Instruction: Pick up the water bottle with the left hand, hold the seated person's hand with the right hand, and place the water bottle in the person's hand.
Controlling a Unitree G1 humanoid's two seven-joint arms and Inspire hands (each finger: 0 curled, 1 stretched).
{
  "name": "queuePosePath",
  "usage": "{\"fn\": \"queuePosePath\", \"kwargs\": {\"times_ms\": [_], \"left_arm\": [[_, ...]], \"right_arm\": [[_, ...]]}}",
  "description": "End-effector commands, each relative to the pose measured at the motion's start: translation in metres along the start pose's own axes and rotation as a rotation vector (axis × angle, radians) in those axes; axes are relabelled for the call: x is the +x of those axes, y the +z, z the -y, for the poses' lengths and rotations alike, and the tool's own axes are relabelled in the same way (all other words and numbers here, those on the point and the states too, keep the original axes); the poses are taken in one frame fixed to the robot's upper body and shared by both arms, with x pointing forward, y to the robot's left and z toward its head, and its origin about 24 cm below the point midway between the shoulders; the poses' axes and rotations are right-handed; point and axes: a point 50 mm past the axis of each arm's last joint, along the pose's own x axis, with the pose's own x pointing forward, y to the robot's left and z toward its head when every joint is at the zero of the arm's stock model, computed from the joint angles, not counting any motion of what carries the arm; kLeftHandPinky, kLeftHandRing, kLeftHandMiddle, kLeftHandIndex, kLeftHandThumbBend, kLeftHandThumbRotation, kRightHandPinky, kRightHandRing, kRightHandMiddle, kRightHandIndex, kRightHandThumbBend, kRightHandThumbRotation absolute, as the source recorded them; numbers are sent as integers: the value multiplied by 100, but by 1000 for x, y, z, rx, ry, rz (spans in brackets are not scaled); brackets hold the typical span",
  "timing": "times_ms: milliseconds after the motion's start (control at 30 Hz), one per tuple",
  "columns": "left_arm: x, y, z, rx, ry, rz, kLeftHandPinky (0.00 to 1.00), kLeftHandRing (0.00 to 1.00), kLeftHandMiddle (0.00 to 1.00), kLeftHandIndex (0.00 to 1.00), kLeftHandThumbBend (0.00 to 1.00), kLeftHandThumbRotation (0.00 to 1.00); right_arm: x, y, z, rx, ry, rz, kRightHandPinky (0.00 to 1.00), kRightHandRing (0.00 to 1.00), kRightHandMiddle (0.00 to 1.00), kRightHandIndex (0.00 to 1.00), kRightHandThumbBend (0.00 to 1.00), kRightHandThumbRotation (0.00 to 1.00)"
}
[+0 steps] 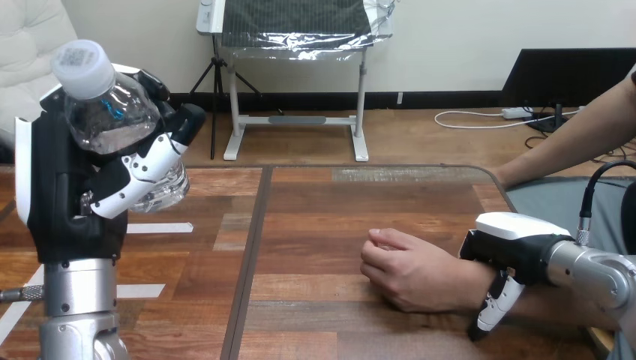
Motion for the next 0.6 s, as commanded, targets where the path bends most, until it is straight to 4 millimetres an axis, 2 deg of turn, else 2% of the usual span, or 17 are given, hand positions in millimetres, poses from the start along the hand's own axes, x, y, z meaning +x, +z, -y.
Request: {"fn": "queuePosePath", "kwargs": {"times_ms": [0,300,567], "left_arm": [[15,12,8,-33,-15,96,22,28,34,40,55,0],[16,10,9,-23,-21,96,22,28,34,40,55,0],[17,9,10,-17,-22,96,22,28,34,40,56,0]], "right_arm": [[2,1,-9,64,17,16,14,19,25,26,86,2],[-2,-3,5,71,-31,16,16,21,29,28,85,4],[-7,-5,20,61,-68,24,12,17,24,24,84,6]]}}
